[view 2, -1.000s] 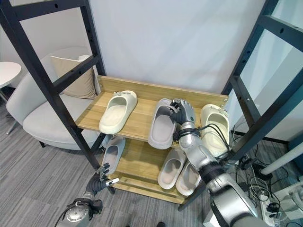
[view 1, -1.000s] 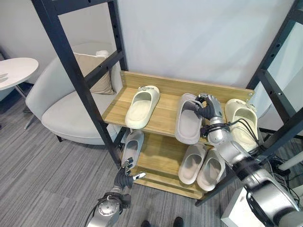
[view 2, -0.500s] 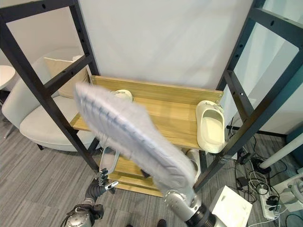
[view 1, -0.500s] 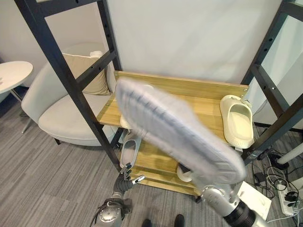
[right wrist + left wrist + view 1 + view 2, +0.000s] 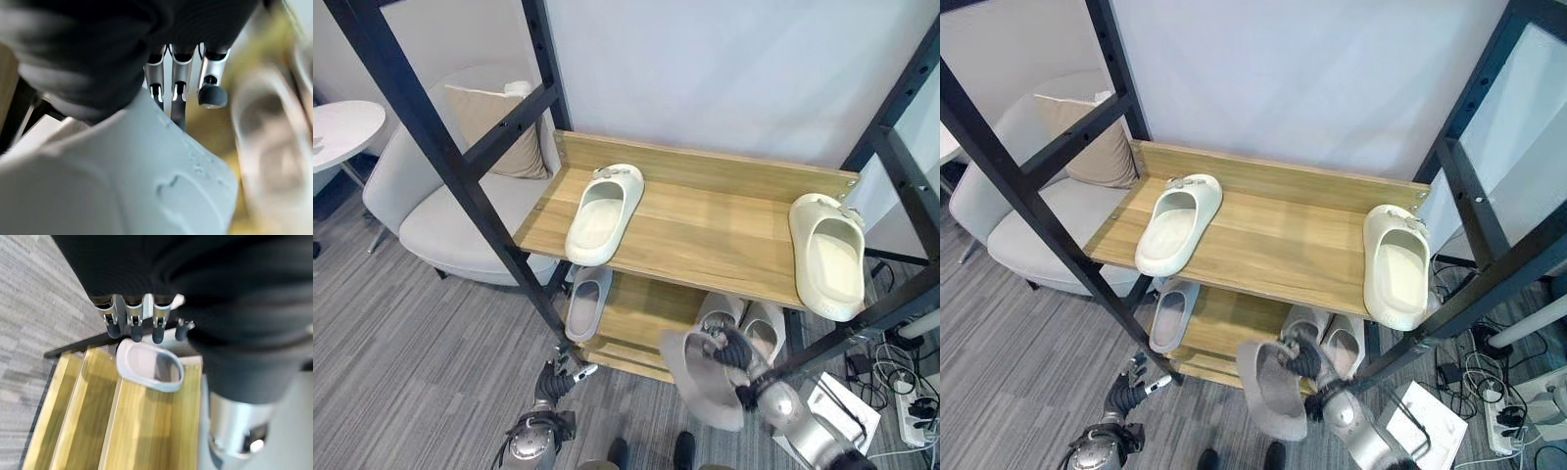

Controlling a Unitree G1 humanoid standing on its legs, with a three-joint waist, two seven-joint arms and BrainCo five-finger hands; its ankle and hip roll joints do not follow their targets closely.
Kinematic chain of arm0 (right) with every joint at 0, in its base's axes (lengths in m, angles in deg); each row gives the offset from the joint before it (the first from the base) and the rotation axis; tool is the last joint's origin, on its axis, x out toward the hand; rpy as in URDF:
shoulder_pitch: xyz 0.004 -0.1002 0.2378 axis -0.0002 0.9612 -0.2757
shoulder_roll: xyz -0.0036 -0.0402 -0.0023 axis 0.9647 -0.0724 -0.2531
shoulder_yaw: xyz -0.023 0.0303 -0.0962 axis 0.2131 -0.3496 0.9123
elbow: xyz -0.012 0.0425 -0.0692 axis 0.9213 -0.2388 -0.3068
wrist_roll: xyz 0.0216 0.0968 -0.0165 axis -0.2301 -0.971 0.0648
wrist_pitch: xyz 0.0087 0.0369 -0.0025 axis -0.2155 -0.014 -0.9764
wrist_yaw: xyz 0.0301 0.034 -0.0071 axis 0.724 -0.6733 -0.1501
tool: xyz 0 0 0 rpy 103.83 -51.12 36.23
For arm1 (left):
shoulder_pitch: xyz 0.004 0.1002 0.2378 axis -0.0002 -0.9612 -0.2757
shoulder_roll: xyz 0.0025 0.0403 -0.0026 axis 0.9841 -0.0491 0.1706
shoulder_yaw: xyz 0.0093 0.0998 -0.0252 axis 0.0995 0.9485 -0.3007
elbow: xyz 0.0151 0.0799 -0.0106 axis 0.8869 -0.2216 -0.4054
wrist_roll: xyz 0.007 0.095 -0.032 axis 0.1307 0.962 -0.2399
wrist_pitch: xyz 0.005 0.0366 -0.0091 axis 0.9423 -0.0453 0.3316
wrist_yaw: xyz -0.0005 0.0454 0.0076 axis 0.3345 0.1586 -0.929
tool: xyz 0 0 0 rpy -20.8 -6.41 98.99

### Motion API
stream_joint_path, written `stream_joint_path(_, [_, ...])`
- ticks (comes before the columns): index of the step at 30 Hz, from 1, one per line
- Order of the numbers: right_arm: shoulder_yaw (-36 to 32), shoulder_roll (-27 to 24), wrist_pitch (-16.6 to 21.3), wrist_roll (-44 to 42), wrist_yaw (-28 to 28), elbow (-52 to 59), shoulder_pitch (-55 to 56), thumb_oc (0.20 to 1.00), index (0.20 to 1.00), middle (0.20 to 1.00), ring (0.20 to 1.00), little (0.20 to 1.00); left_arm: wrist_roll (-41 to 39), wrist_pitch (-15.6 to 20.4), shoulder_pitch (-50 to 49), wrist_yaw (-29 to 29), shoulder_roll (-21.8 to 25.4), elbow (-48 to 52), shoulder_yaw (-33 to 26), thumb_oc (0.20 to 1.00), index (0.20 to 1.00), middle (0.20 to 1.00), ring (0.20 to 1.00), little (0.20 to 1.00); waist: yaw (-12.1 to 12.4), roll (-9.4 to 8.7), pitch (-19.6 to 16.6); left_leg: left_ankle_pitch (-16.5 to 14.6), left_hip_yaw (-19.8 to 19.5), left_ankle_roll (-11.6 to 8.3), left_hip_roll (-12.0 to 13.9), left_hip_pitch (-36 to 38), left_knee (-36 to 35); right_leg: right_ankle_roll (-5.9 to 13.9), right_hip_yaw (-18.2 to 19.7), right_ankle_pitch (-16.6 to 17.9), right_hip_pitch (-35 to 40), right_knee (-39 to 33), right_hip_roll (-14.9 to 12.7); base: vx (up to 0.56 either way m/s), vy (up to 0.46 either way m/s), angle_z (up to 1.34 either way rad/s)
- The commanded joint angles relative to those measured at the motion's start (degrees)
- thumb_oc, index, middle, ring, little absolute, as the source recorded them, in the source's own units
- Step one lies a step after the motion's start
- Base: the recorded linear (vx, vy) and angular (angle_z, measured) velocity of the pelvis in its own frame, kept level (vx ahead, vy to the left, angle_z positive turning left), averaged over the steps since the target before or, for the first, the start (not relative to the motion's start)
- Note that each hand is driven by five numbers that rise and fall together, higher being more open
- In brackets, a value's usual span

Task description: Arrange the slippers neatly on the shoe rack.

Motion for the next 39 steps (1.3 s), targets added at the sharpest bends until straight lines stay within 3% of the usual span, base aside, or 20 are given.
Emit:
stream_joint_path(1, [0.8, 1.1, -0.1, 6.9, -9.5, 4.8, -11.0, 0.200, 0.200, 0.200, 0.200, 0.200, 0.0, 4.9, 6.8, -1.9, 2.1, 3.7, 1.1, 1.000, 1.000, 1.000, 1.000, 1.000, 2.0, 0.74, 6.5, -11.0, 0.3, 2.23, -2.2, -8.5, 12.7, 0.12, -1.8, -19.2, -3.4, 16.6, -3.1, -0.20, 0.102, 0.38])
stream_joint_path(6, [1.6, 0.5, -3.7, 10.7, -15.4, -2.9, -24.7, 0.200, 0.200, 0.200, 0.200, 0.200, -0.7, 6.9, 10.6, -1.7, 2.8, 6.7, 5.0, 1.000, 1.000, 1.000, 1.000, 1.000, 3.8, 1.84, 7.9, -12.4, -0.5, 2.54, -3.8, -20.8, 21.2, -0.14, -1.1, -21.6, -16.0, 27.0, -5.3, -0.06, 0.111, 0.32])
stream_joint_path(10, [1.5, -1.1, -5.5, 11.6, -17.6, -6.0, -29.3, 0.200, 0.200, 0.200, 0.200, 0.200, -1.1, 7.5, 12.7, -2.0, 3.5, 7.9, 6.1, 1.000, 1.000, 1.000, 1.000, 1.000, 4.3, 1.65, 8.7, -12.9, -0.6, 2.59, -4.3, -25.6, 24.0, -0.09, -1.4, -22.4, -20.8, 30.5, -6.2, 0.00, 0.084, 0.08])
stream_joint_path(13, [2.1, -3.6, -8.9, 13.1, -20.7, -14.5, -37.5, 0.200, 0.200, 0.200, 0.200, 0.200, -0.7, 8.4, 16.6, -2.6, 4.4, 9.0, 8.5, 1.000, 1.000, 1.000, 1.000, 1.000, 5.1, 1.27, 9.4, -13.3, -1.4, 2.53, -4.9, -31.2, 26.3, 0.33, -2.3, -22.9, -25.5, 32.4, -7.1, 0.02, 0.084, 0.11])
stream_joint_path(20, [4.1, -6.0, -11.2, 9.5, -23.8, -26.3, -47.6, 0.200, 0.200, 0.200, 0.200, 0.200, -0.4, 8.7, 20.5, -2.8, 5.5, 10.0, 12.0, 1.000, 1.000, 1.000, 1.000, 1.000, 6.9, 1.12, 10.9, -12.6, -3.4, 2.54, -5.8, -33.4, 24.5, 1.13, -4.3, -22.6, -27.0, 31.0, -7.7, 0.03, 0.046, 0.19])
stream_joint_path(27, [6.1, -4.4, -11.1, 6.9, -23.4, -32.8, -51.9, 0.200, 0.200, 0.200, 0.200, 0.200, -0.5, 9.0, 22.6, -2.8, 5.6, 9.9, 13.8, 1.000, 1.000, 1.000, 1.000, 1.000, 8.7, 1.64, 11.5, -11.5, -5.3, 2.34, -6.4, -32.7, 21.4, 1.62, -6.2, -22.0, -25.8, 28.4, -8.1, 0.04, 0.016, 0.12])
stream_joint_path(28, [6.5, -3.5, -11.1, 5.2, -22.3, -35.7, -53.4, 1.000, 1.000, 1.000, 1.000, 1.000, -0.7, 9.1, 23.8, -3.0, 5.4, 9.7, 14.4, 1.000, 1.000, 1.000, 1.000, 1.000, 9.3, 1.89, 11.7, -11.3, -5.7, 2.25, -6.6, -32.4, 20.8, 1.66, -6.4, -21.8, -25.4, 28.1, -8.3, 0.04, 0.024, 0.12])
stream_joint_path(35, [6.7, -0.7, -11.3, 1.5, -21.2, -40.7, -55.0, 1.000, 1.000, 1.000, 1.000, 1.000, -0.7, 8.4, 25.8, -3.3, 5.2, 8.8, 15.4, 1.000, 1.000, 1.000, 1.000, 1.000, 9.6, 1.95, 12.7, -10.9, -6.1, 2.12, -6.9, -30.5, 19.7, 1.50, -7.0, -21.3, -22.9, 26.5, -8.2, 0.02, 0.017, 0.10])
stream_joint_path(38, [1.0, 0.9, -8.2, -5.0, -24.5, -30.6, -51.5, 1.000, 1.000, 1.000, 1.000, 1.000, -0.3, 7.5, 26.1, -3.8, 4.5, 7.7, 14.5, 1.000, 1.000, 1.000, 1.000, 1.000, 8.5, 1.99, 13.3, -10.9, -5.3, 2.12, -6.5, -29.3, 19.1, 1.39, -6.2, -20.7, -22.4, 25.9, -7.9, -0.02, 0.029, -0.04])
stream_joint_path(39, [-1.0, 1.8, -6.9, -6.4, -25.6, -22.5, -49.1, 1.000, 1.000, 1.000, 1.000, 1.000, 0.2, 7.0, 25.7, -3.9, 4.1, 6.9, 14.1, 1.000, 1.000, 1.000, 1.000, 1.000, 7.8, 1.69, 13.3, -11.0, -4.7, 2.22, -6.2, -28.6, 18.8, 1.28, -5.5, -20.6, -22.2, 25.5, -7.6, -0.02, 0.011, -0.14])
